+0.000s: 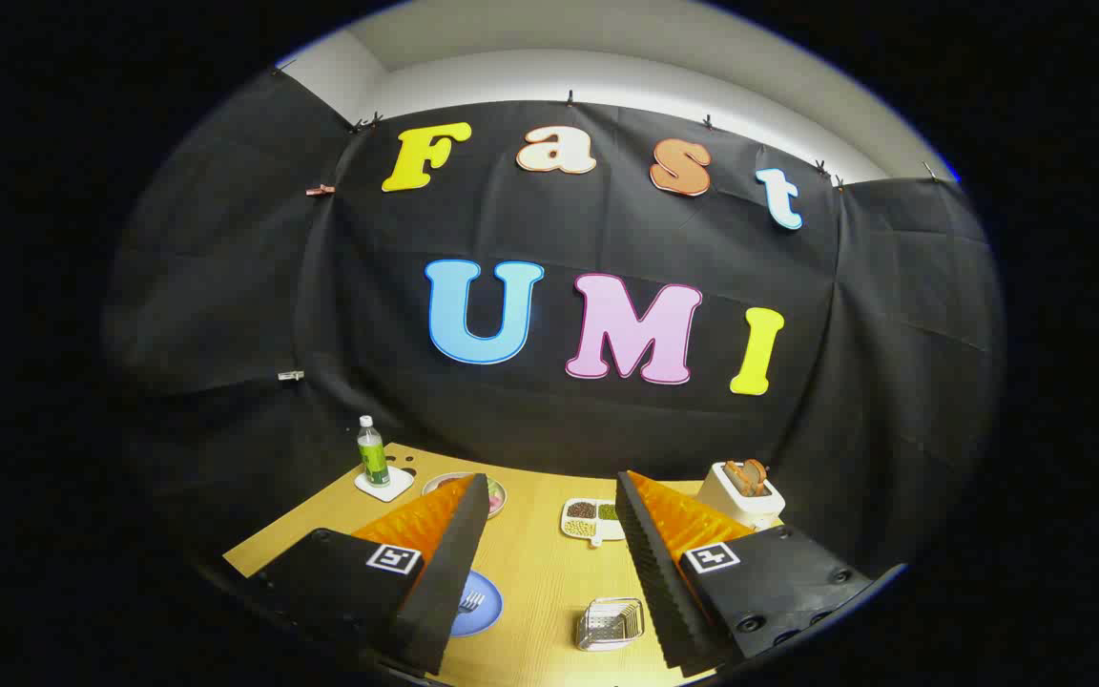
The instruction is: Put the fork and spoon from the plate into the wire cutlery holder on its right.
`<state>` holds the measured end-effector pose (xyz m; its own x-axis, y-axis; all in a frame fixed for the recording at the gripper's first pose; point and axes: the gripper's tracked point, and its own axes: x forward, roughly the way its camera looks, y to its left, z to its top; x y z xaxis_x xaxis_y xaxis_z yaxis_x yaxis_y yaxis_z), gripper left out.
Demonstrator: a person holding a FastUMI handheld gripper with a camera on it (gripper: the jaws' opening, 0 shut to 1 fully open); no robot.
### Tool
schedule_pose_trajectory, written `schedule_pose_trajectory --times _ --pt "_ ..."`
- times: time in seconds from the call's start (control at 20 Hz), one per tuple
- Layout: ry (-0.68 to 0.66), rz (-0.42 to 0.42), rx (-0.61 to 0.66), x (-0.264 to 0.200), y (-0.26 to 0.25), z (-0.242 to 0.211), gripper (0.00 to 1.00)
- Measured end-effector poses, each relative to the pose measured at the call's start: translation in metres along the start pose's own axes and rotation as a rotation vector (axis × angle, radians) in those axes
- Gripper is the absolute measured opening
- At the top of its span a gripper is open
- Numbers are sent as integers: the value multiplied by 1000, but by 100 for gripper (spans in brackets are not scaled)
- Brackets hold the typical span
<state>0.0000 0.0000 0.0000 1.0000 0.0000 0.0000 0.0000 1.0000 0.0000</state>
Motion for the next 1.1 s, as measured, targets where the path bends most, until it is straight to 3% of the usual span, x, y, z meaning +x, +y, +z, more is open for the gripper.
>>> schedule_pose_trajectory --times 1.1 --pt "20 -2 7 2 -2 -7 85"
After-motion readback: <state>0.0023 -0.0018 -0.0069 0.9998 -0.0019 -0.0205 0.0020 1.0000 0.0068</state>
